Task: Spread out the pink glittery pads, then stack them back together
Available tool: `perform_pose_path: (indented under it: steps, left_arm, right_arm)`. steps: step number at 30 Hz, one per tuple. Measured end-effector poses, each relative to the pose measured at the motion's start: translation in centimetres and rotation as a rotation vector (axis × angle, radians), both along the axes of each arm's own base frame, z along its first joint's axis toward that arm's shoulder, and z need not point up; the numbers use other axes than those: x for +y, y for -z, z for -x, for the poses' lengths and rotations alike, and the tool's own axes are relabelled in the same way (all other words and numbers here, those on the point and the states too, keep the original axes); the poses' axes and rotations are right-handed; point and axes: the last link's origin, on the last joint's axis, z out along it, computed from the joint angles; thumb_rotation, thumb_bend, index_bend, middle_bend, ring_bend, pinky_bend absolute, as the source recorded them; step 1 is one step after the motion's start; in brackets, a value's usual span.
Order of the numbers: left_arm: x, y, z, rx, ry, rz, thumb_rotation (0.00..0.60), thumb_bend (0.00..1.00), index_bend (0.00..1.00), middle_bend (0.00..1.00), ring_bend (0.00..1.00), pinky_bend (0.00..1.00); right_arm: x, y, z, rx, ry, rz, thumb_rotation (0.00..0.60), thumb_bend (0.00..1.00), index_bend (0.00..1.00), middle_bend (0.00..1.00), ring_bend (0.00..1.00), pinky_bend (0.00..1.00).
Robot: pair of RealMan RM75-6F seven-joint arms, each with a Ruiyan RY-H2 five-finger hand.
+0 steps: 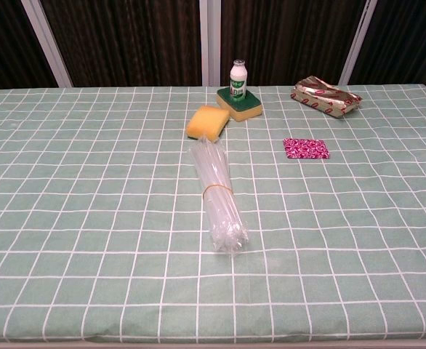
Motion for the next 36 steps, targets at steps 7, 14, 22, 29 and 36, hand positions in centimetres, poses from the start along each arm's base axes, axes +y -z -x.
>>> perform_pose_path:
  steps: [7, 14, 22, 29, 36]
  left_arm:
    - [0.1, 0.0, 0.0, 0.001, 0.001, 0.002, 0.6, 0.13, 0.27, 0.18, 0.15, 0.17]
    - [0.1, 0.0, -0.3, 0.001, 0.01, -0.003, 0.6, 0.13, 0.27, 0.18, 0.15, 0.17]
    - [-0.1, -0.2, -0.2, -0.011, 0.004, -0.01, 0.6, 0.13, 0.27, 0.18, 0.15, 0.17]
    - [-0.2, 0.0, 0.3, -0.014, -0.011, -0.012, 0.6, 0.13, 0.27, 0.18, 0.15, 0.17]
    - [-0.5, 0.1, 0.5, -0.017, -0.021, -0.008, 0.6, 0.13, 0.27, 0.18, 0.15, 0.17]
  right_arm:
    - [0.0, 0.0, 0.1, -0.005, 0.003, -0.004, 0.482, 0.18, 0.07, 0.04, 0.0, 0.0]
    - [-0.1, 0.1, 0.6, -0.015, 0.014, -0.018, 0.486, 0.18, 0.07, 0.04, 0.0, 0.0]
    - [-0.7, 0.3, 0.5, -0.011, 0.015, -0.045, 0.488, 0.18, 0.07, 0.04, 0.0, 0.0]
    - [-3.8, 2.0, -0.2, -0.003, 0.011, -0.148, 0.487, 0.25, 0.07, 0.04, 0.0, 0.0]
    - [-9.1, 5.1, -2.2, 0.01, -0.005, -0.275, 0.35, 0.43, 0.09, 0.02, 0.0, 0.0]
